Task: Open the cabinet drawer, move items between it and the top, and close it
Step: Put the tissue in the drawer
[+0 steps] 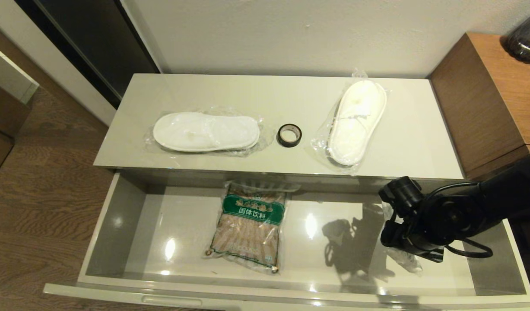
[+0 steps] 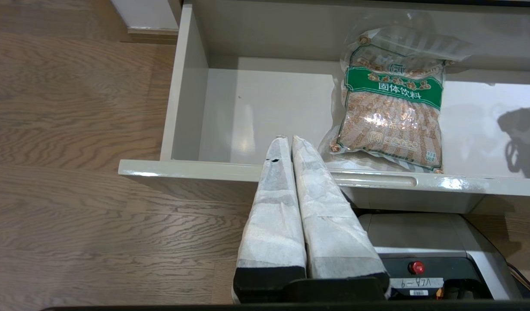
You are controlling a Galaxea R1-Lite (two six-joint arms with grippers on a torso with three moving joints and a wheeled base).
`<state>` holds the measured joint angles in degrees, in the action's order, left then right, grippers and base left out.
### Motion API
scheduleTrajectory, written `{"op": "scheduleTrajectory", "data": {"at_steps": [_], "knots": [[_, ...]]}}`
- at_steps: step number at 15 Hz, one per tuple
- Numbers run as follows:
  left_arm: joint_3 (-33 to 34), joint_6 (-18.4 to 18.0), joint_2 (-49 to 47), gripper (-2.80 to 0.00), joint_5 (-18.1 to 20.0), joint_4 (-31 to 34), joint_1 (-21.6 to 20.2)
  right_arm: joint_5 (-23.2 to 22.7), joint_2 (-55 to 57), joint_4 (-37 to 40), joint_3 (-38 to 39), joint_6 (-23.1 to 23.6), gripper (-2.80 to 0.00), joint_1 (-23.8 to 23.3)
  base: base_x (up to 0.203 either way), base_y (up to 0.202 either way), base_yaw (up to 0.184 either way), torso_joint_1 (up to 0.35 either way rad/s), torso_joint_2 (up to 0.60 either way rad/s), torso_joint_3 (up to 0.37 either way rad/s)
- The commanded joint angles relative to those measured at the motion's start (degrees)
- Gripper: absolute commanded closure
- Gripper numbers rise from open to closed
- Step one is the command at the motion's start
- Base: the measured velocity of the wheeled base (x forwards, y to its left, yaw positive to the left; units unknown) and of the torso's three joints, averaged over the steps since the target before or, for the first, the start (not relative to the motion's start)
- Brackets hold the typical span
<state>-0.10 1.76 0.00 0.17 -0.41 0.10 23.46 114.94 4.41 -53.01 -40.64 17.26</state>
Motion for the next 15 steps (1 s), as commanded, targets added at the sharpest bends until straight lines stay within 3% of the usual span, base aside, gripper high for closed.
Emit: {"op": "scheduleTrajectory", "data": {"at_steps": [1,5,6,15], "knots": [[0.0,0.1,0.0,0.0,0.0,0.0,0.0,1.3,4.2,-0.7,-1.0,-1.3,0.0,-0.5,0.0,0.0,0.0,0.0,0.0,0.0],[0.0,0.0,0.0,0.0,0.0,0.0,0.0,3.4,5.6,-0.7,-1.7,-2.5,0.0,-0.8,0.0,0.0,0.0,0.0,0.0,0.0],[0.0,0.0,0.0,0.0,0.0,0.0,0.0,4.7,5.6,-0.8,-1.7,-2.4,-2.8,-0.8,0.0,0.0,0.0,0.0,0.0,0.0],[0.0,0.1,0.0,0.0,0.0,0.0,0.0,4.4,-5.4,2.5,1.3,-2.3,-2.8,-0.8,0.0,0.0,0.0,0.0,0.0,0.0]]}}
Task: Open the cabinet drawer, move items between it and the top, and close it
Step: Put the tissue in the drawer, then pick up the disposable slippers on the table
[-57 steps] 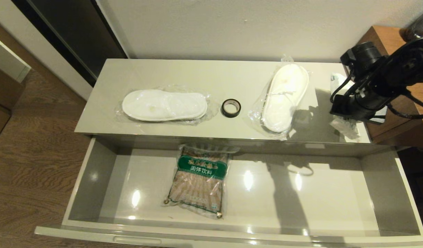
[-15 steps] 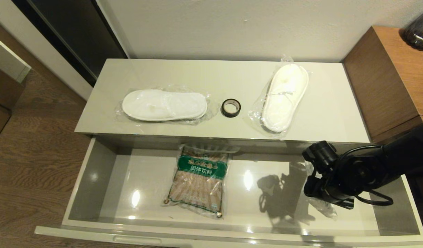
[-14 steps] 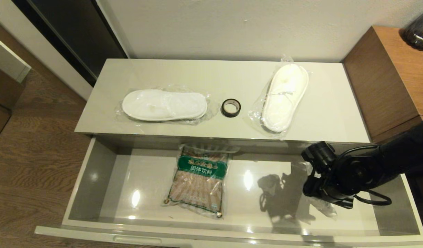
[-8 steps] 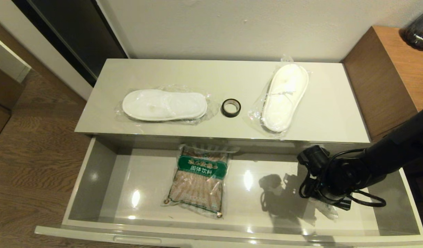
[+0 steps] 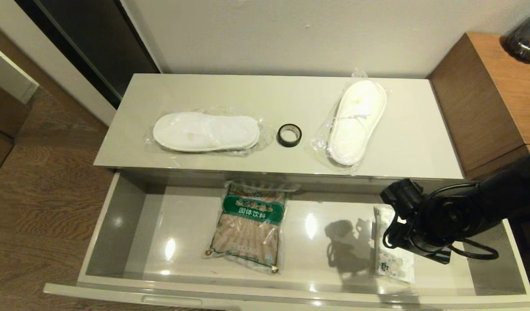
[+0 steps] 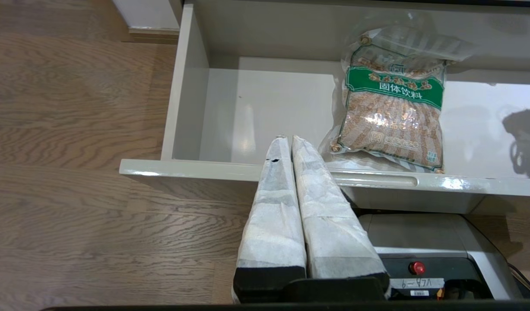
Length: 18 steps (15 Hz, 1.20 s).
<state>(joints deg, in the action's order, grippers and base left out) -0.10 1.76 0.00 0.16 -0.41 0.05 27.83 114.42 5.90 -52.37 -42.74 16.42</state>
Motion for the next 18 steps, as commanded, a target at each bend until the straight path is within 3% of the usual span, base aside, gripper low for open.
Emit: {"op": "scheduleTrajectory", "data": {"at_steps": [1,5,8,9,13,16,18], "knots": [[0.0,0.0,0.0,0.0,0.0,0.0,0.0,-0.2,-8.3,3.1,0.9,-0.1,-2.8,0.0,0.0,0.0,0.0,0.0,0.0,0.0],[0.0,0.1,0.0,0.0,0.0,0.0,0.0,-1.9,-22.8,15.8,-0.6,2.3,-2.8,0.3,0.0,0.0,0.0,0.0,0.0,0.0],[0.0,0.0,0.0,0.0,0.0,0.0,0.0,-2.3,-31.2,32.7,-9.1,4.7,-2.8,0.8,0.0,0.0,0.0,0.0,0.0,0.0],[0.0,0.0,0.0,0.0,0.0,0.0,0.0,-2.3,-32.7,36.8,-12.0,5.4,0.0,1.5,0.0,0.0,0.0,0.0,0.0,0.0],[0.0,0.1,0.0,0.0,0.0,0.0,0.0,-2.6,-33.5,44.0,-23.2,5.7,0.0,4.3,0.0,0.0,0.0,0.0,0.0,0.0],[0.0,0.0,0.0,0.0,0.0,0.0,0.0,-7.9,-29.0,44.7,-32.2,3.5,0.0,5.8,0.0,0.0,0.0,0.0,0.0,0.0],[0.0,0.0,0.0,0.0,0.0,0.0,0.0,-9.1,-23.9,45.1,-40.4,2.5,0.0,5.9,0.0,0.0,0.0,0.0,0.0,0.0]]}}
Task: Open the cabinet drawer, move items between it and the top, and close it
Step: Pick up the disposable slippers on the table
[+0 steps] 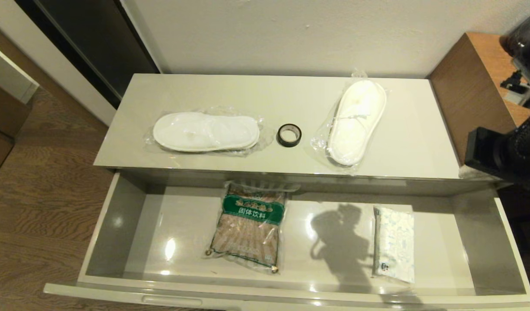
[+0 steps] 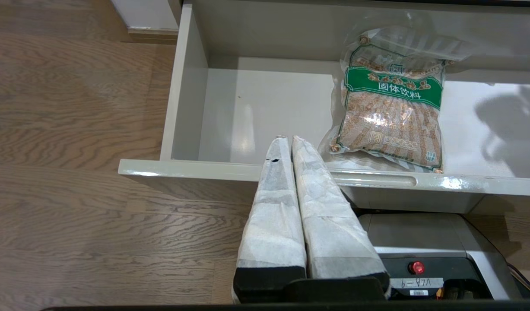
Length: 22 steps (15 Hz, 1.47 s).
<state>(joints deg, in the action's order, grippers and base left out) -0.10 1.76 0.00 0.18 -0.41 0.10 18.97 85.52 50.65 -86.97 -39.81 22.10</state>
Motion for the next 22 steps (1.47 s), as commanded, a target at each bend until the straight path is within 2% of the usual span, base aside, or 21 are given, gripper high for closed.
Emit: {"op": "scheduleTrajectory", "data": {"at_steps": [1,4,8,9,16,20,22], "knots": [[0.0,0.0,0.0,0.0,0.0,0.0,0.0,-0.8,7.6,0.7,-10.0,-0.8,0.0,0.2,0.0,0.0,0.0,0.0,0.0,0.0],[0.0,0.0,0.0,0.0,0.0,0.0,0.0,-3.0,17.1,2.0,-22.8,-2.9,0.0,0.6,0.0,0.0,0.0,0.0,0.0,0.0],[0.0,0.0,0.0,0.0,0.0,0.0,0.0,-6.5,21.6,-3.5,-24.1,-4.1,0.0,0.5,0.0,0.0,0.0,0.0,0.0,0.0],[0.0,0.1,0.0,0.0,0.0,0.0,0.0,-6.8,23.1,-5.0,-24.1,-4.0,-2.8,0.4,0.0,0.0,0.0,0.0,0.0,0.0],[0.0,0.0,0.0,0.0,0.0,0.0,0.0,-6.4,29.0,-11.8,-24.1,-1.6,-2.8,0.1,0.0,0.0,0.0,0.0,0.0,0.0],[0.0,0.0,0.0,0.0,0.0,0.0,0.0,-3.8,31.0,-15.5,-24.1,0.1,-2.8,0.1,0.0,0.0,0.0,0.0,0.0,0.0],[0.0,0.1,0.0,0.0,0.0,0.0,0.0,-1.1,33.1,-18.2,-24.1,1.9,-2.8,0.0,0.0,0.0,0.0,0.0,0.0,0.0]]}}
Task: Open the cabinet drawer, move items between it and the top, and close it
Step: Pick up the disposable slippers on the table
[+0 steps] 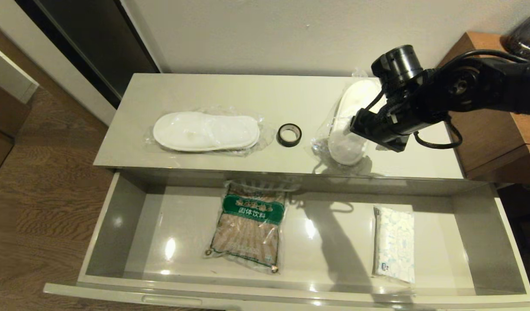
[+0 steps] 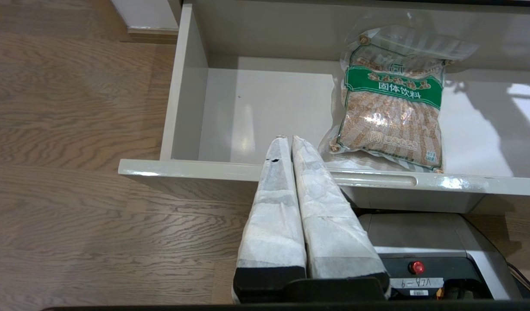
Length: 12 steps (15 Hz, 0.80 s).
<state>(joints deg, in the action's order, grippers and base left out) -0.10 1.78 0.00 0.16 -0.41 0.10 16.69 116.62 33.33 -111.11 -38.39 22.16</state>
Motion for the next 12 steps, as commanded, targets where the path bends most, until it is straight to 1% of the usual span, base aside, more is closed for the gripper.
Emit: {"op": "scheduleTrajectory", "data": {"at_steps": [1,8,12], "knots": [[0.0,0.0,0.0,0.0,0.0,0.0,0.0,1.6,2.9,-1.7,0.0,0.7,-2.8,0.0,0.0,0.0,0.0,0.0,0.0,0.0],[0.0,0.0,0.0,0.0,0.0,0.0,0.0,1.7,7.2,-7.2,-0.1,1.7,-2.8,0.0,0.0,0.0,0.0,0.0,0.0,0.0],[0.0,0.0,0.0,0.0,0.0,0.0,0.0,1.9,7.5,-7.7,-0.1,1.7,-2.8,0.0,0.0,0.0,0.0,0.0,0.0,0.0]]}}
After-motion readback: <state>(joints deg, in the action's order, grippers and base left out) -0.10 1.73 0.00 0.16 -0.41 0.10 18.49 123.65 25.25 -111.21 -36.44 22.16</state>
